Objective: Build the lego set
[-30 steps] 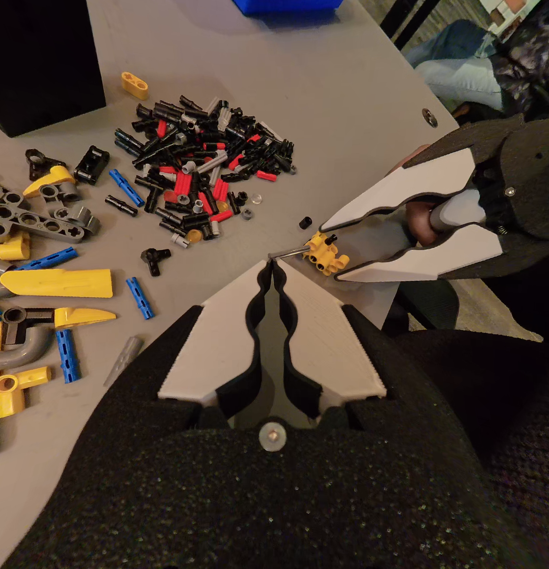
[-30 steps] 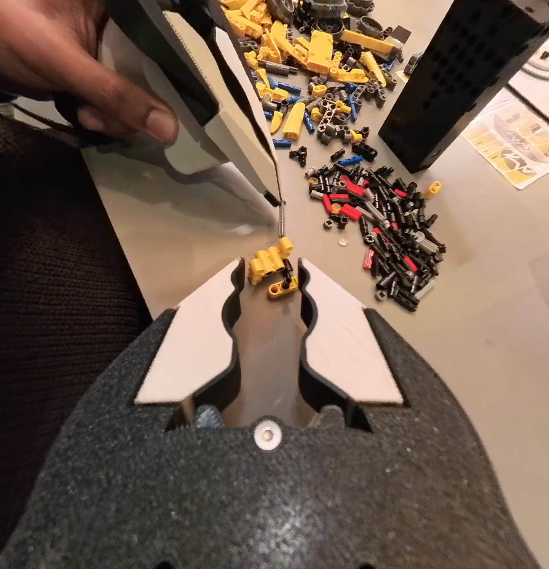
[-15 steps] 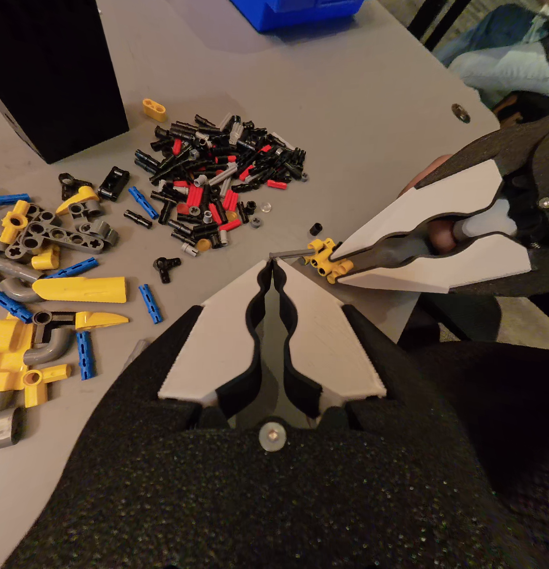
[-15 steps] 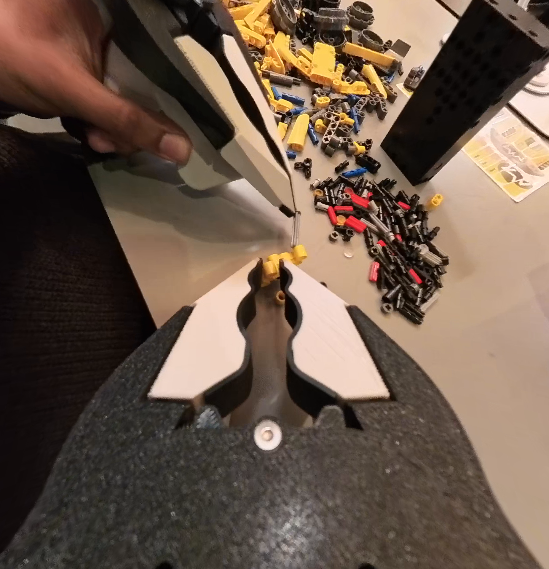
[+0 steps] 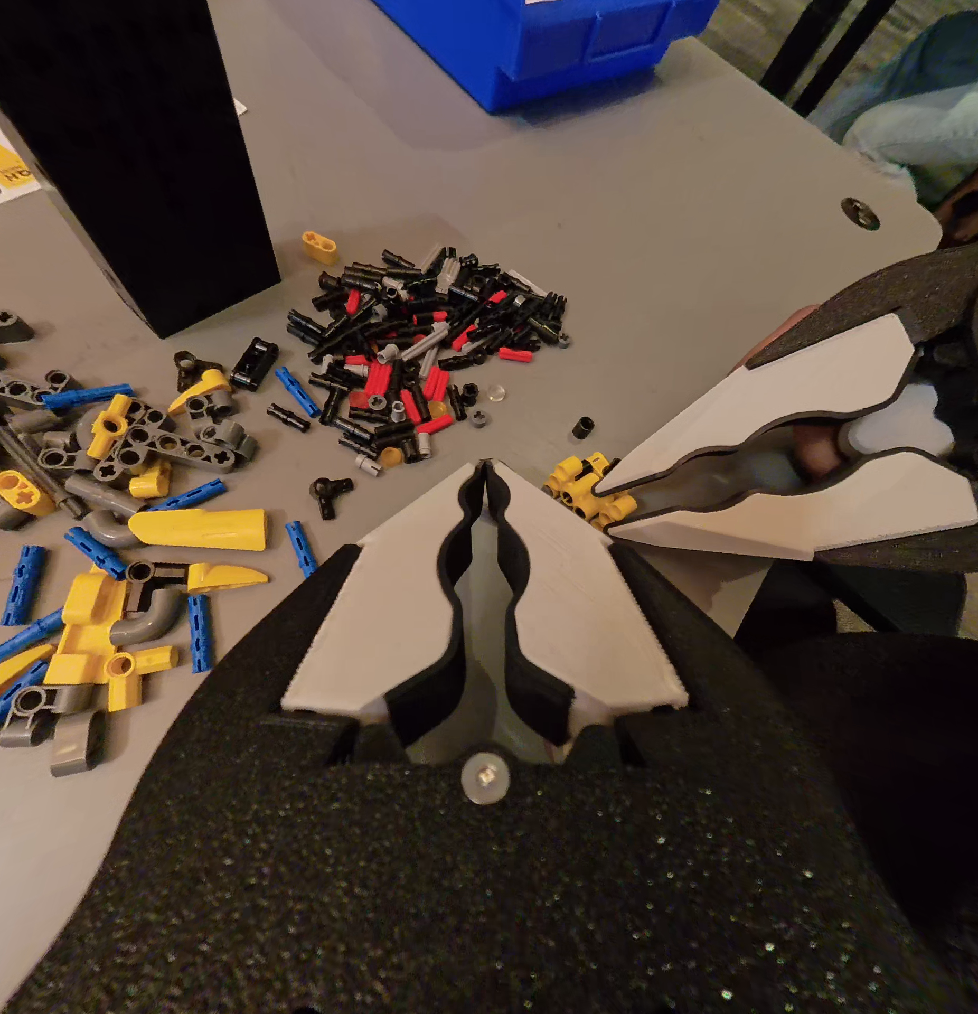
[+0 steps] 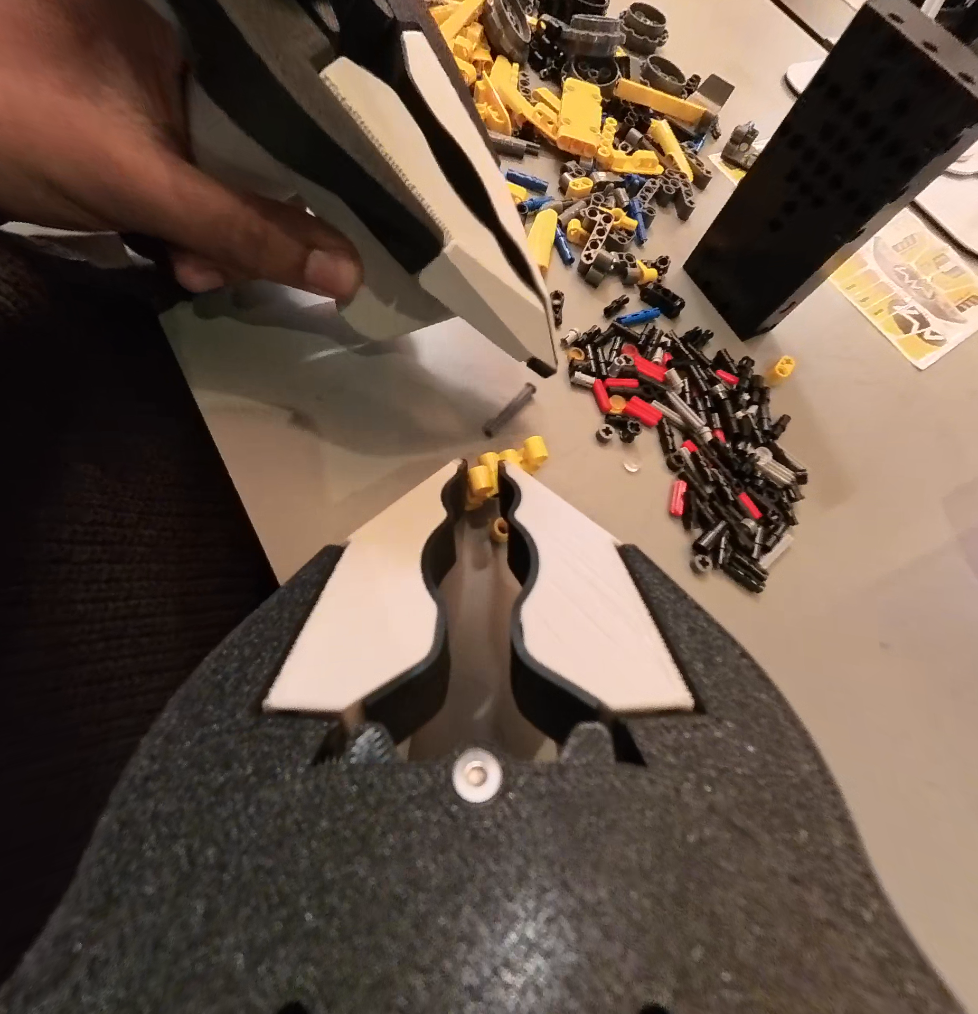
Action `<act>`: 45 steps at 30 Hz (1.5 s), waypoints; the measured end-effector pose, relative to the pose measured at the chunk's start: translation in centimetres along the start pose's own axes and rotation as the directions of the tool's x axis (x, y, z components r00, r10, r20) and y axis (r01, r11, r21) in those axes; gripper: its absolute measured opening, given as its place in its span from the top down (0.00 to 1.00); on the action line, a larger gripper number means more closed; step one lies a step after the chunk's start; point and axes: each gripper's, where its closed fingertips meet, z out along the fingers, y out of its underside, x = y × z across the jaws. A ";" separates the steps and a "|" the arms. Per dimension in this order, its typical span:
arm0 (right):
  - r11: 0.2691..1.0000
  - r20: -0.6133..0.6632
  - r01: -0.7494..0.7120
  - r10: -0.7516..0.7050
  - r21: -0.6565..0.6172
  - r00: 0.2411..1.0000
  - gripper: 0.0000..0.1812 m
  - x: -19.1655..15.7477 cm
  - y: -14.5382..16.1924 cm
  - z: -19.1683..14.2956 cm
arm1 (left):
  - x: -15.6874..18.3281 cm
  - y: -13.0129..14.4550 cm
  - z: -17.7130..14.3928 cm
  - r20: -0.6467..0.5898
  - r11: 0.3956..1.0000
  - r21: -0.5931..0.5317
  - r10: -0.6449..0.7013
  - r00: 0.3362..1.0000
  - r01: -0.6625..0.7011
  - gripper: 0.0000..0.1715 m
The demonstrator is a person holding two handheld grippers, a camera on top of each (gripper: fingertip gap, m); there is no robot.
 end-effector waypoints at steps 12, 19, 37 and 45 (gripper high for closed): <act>0.995 0.007 -0.073 0.072 0.067 0.997 0.85 0.6 -0.6 -1.0 | -0.8 0.0 -1.4 -0.194 0.999 -0.045 -0.010 0.981 0.001 0.79; 0.993 -0.040 -0.101 0.103 0.059 0.994 0.85 1.8 -0.1 -1.2 | -0.9 1.8 -2.0 -0.207 0.989 -0.101 0.086 0.975 -0.109 0.79; 0.952 0.018 -0.306 0.306 0.015 0.952 0.77 1.3 1.2 -1.8 | 5.0 2.5 -0.4 -0.364 0.976 -0.116 0.129 0.922 -0.183 0.80; 0.922 0.067 -0.387 0.387 -0.005 0.920 0.77 1.6 1.4 -1.5 | 5.1 2.6 0.0 -0.352 0.972 -0.139 0.131 0.927 -0.190 0.79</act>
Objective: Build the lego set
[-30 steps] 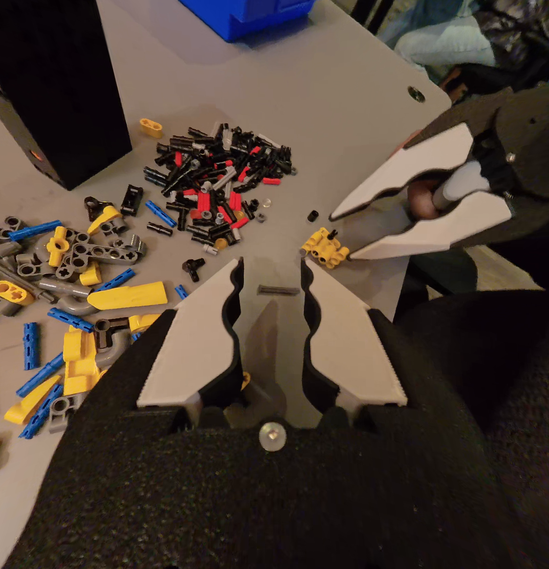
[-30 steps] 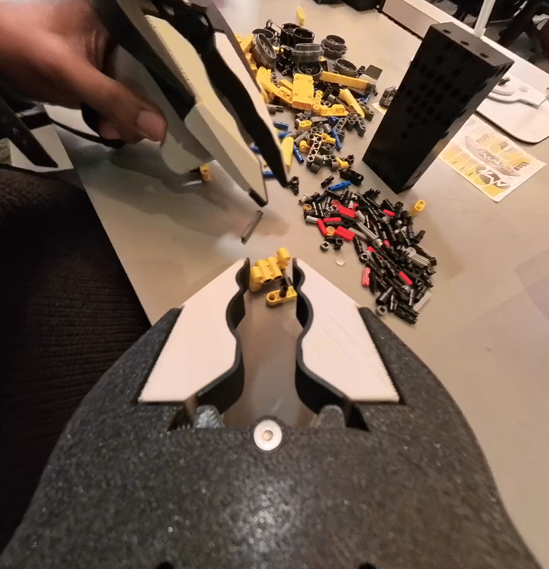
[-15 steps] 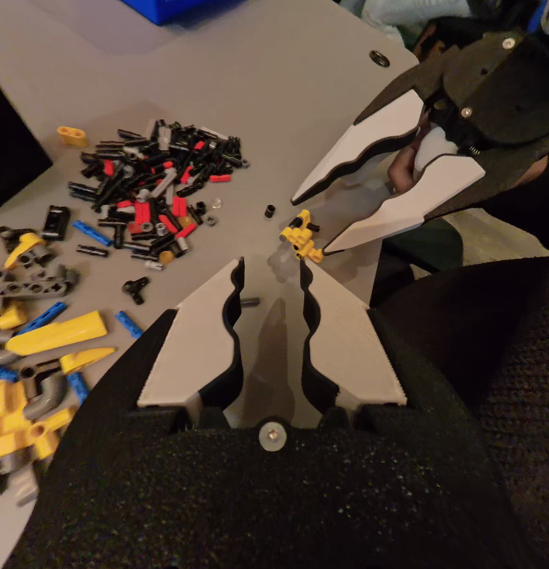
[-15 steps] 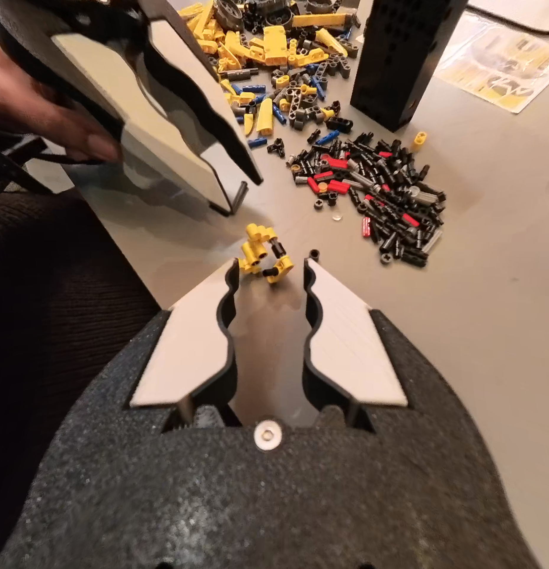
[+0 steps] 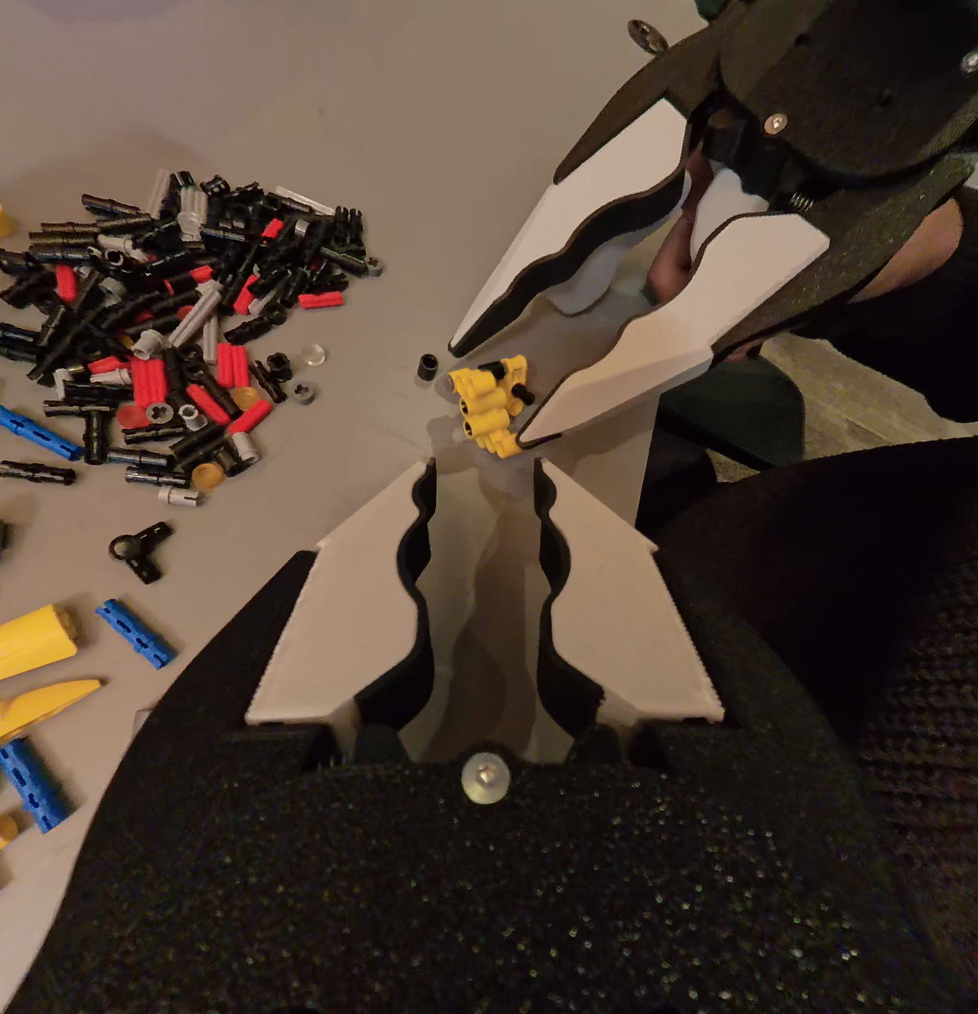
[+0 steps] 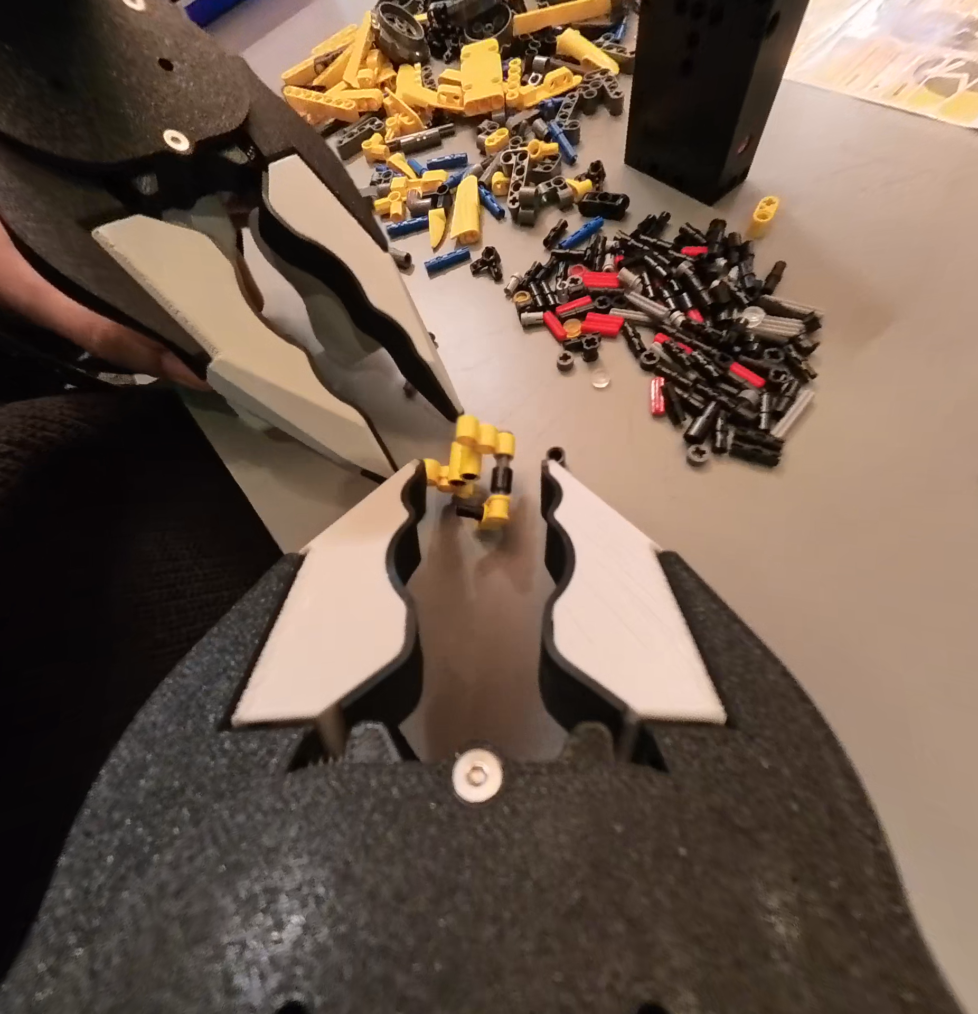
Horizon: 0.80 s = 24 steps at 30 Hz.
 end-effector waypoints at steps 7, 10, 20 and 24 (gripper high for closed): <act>0.999 0.013 -0.027 0.027 0.020 1.000 0.77 0.5 -0.4 -0.5 | -2.9 0.1 -2.9 0.094 1.000 0.025 -0.004 0.996 0.002 0.79; 0.999 0.000 -0.020 0.020 0.036 1.000 0.77 0.8 -0.8 -0.8 | -4.6 0.6 -4.2 0.141 1.000 0.025 -0.014 0.990 0.010 0.79; 0.991 -0.077 0.134 -0.132 0.027 0.988 0.77 0.1 -1.5 -0.3 | -5.6 2.0 -3.8 0.168 0.999 -0.022 -0.023 0.985 0.027 0.79; 0.987 -0.093 0.158 -0.156 0.015 0.983 0.77 0.2 -1.4 -0.2 | -5.5 2.0 -3.4 0.197 0.999 -0.035 -0.002 0.980 0.009 0.88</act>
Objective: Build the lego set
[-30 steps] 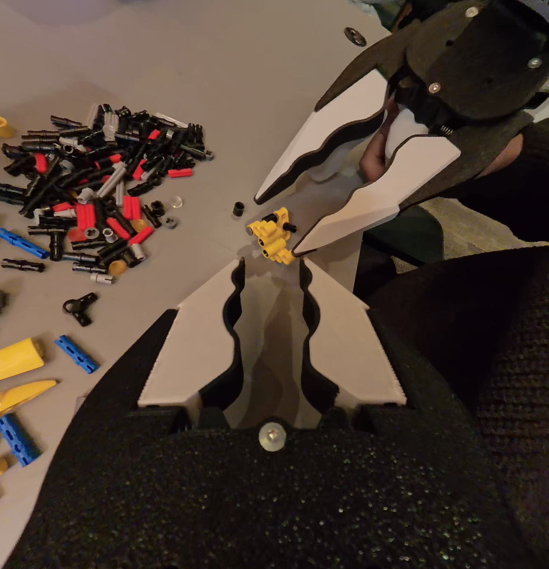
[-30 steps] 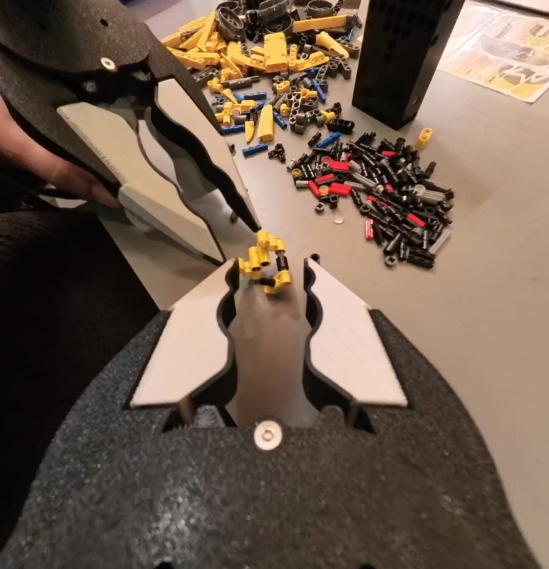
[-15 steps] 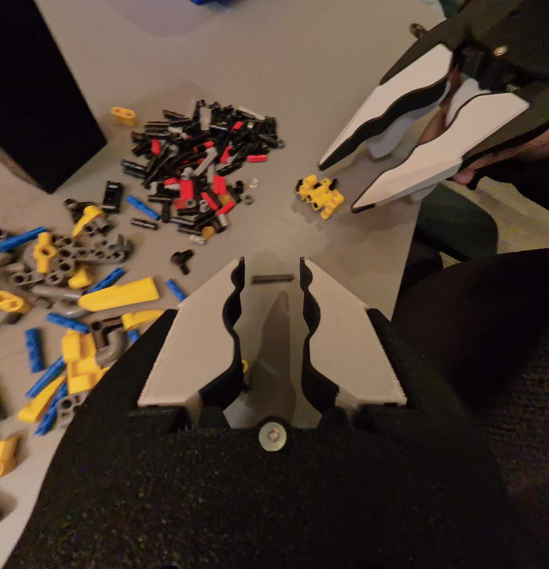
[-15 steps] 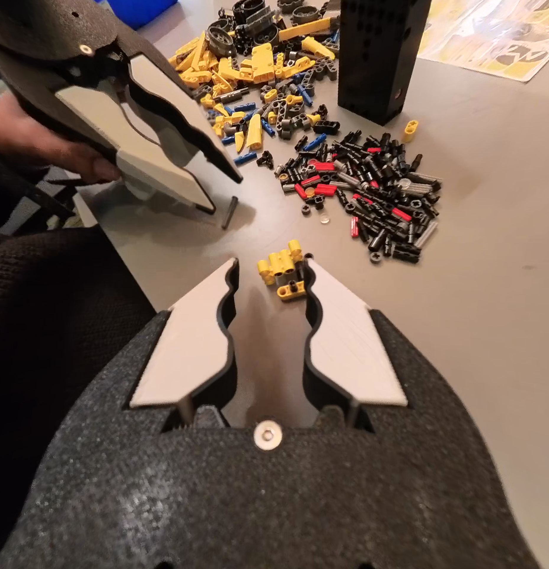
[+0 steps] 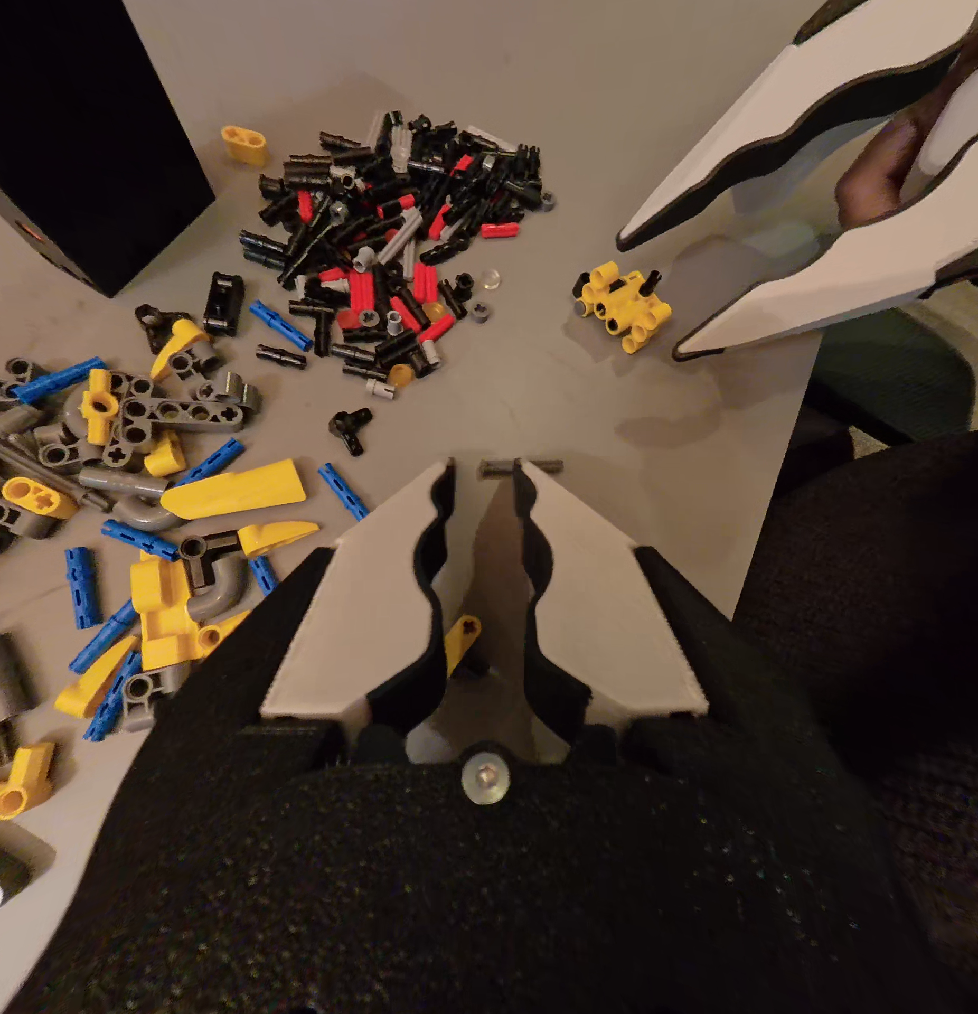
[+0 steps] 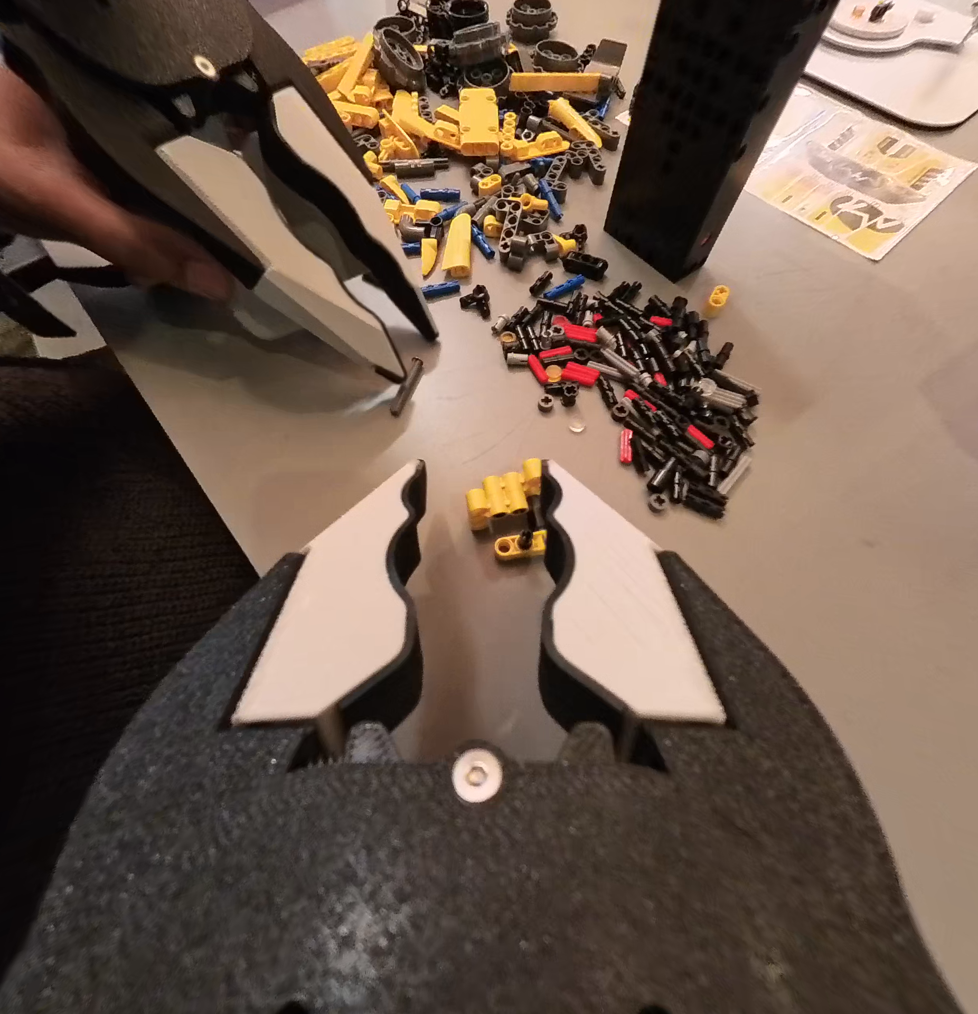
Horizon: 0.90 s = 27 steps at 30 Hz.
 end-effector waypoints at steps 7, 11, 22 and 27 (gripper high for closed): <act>1.000 -0.008 0.006 -0.005 0.023 1.000 0.77 0.2 -0.4 -0.3 | 0.4 0.1 0.1 -0.001 1.000 0.001 -0.007 1.000 0.007 0.97; 0.999 -0.041 0.030 -0.029 0.030 0.999 0.77 0.7 -0.6 -0.5 | 1.2 -1.1 -0.2 -0.041 0.997 0.066 -0.027 0.999 0.030 0.97; 0.999 -0.051 0.011 -0.013 -0.042 0.999 0.78 0.7 1.1 0.3 | 2.3 -3.8 2.2 -0.157 0.996 0.081 0.052 0.986 -0.040 0.98; 0.998 -0.044 0.030 -0.032 -0.047 0.999 0.78 0.4 1.2 0.7 | 2.2 -3.8 2.7 -0.165 0.994 0.052 0.100 0.981 -0.093 0.98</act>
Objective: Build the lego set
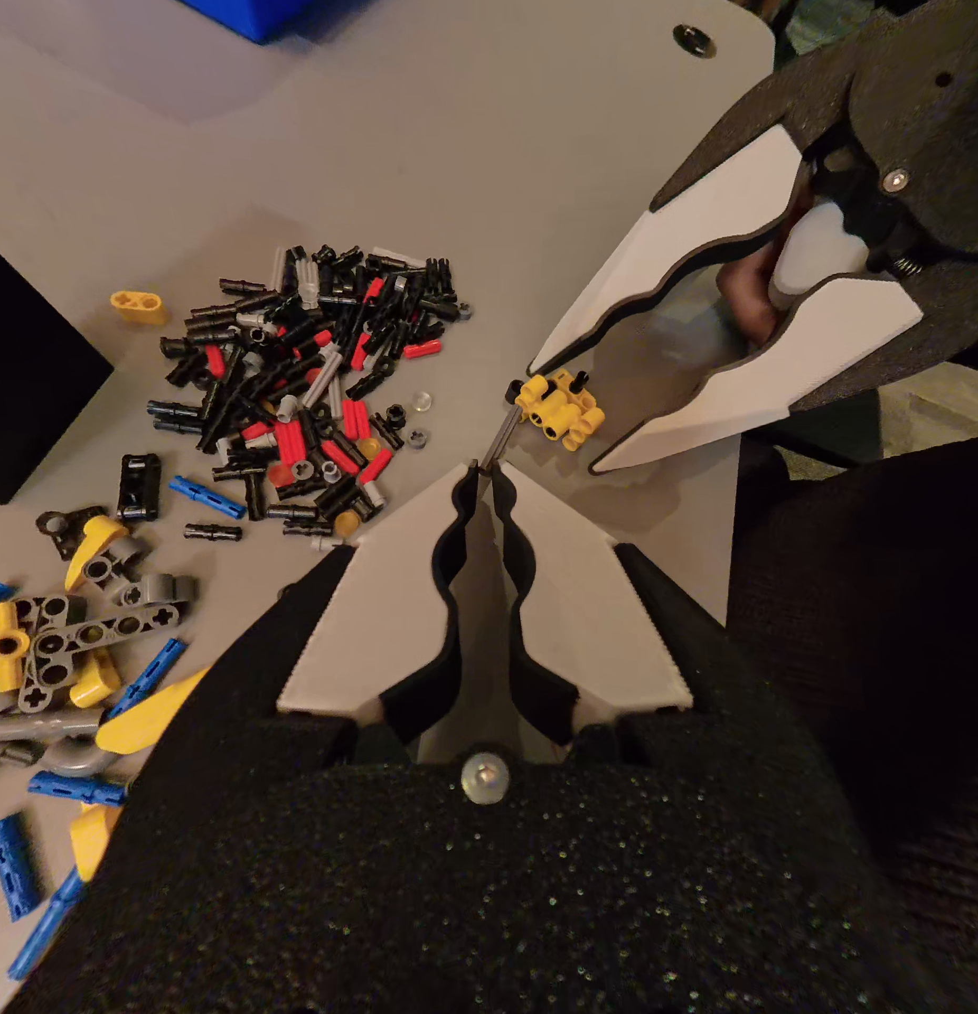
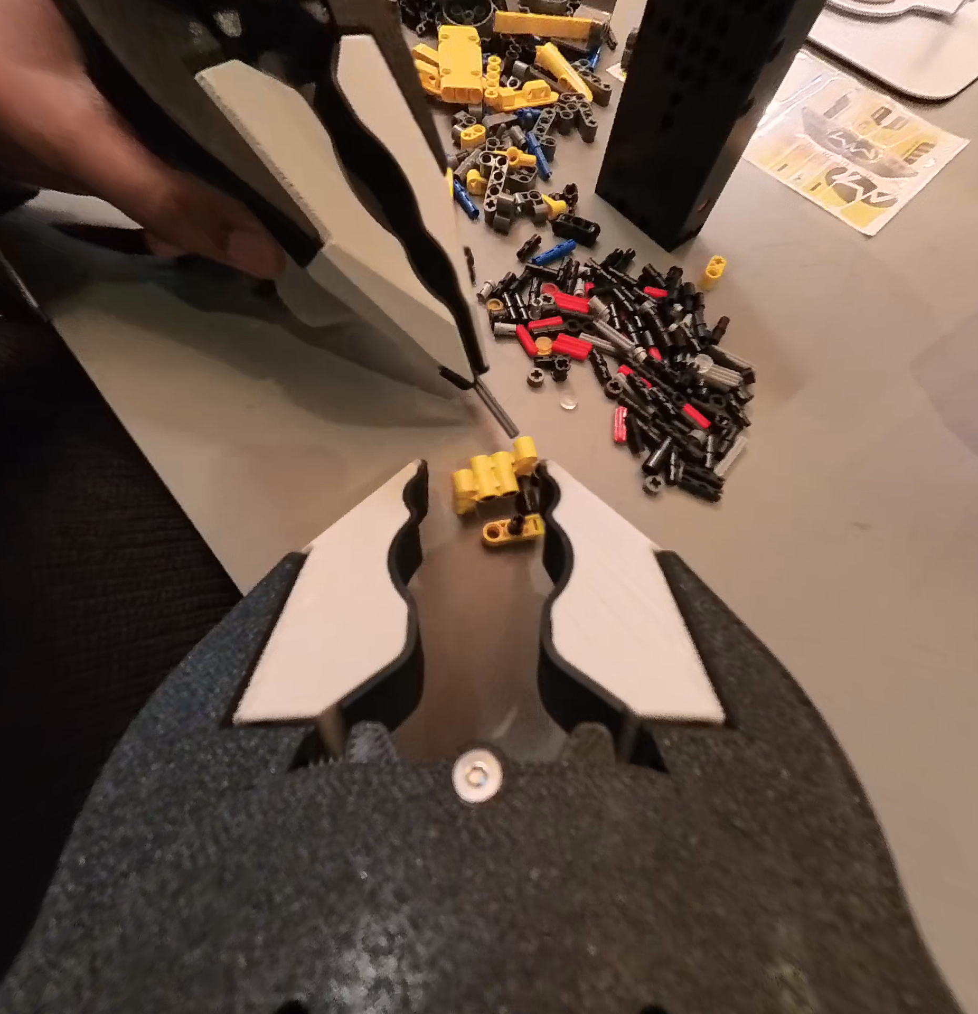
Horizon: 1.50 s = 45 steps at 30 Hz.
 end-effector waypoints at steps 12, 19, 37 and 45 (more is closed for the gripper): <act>1.000 0.019 -0.003 0.002 0.007 1.000 0.78 -0.2 0.0 0.1 | 0.6 -0.5 0.2 -0.037 1.000 0.013 0.023 0.999 -0.022 0.98; 1.000 0.036 0.005 -0.006 0.012 0.999 0.78 -0.6 -0.1 0.2 | 1.1 -0.5 0.5 -0.060 0.999 0.013 0.033 0.998 -0.033 0.97; 1.000 -0.005 0.029 -0.029 0.011 1.000 0.78 0.7 0.3 -1.5 | 2.1 -0.6 0.7 -0.073 0.997 0.035 -0.060 0.996 0.063 0.92; 0.993 0.068 -0.121 0.121 0.008 0.990 0.78 0.7 1.3 -2.2 | 3.1 0.2 0.7 -0.087 0.992 0.009 -0.123 0.989 0.124 0.92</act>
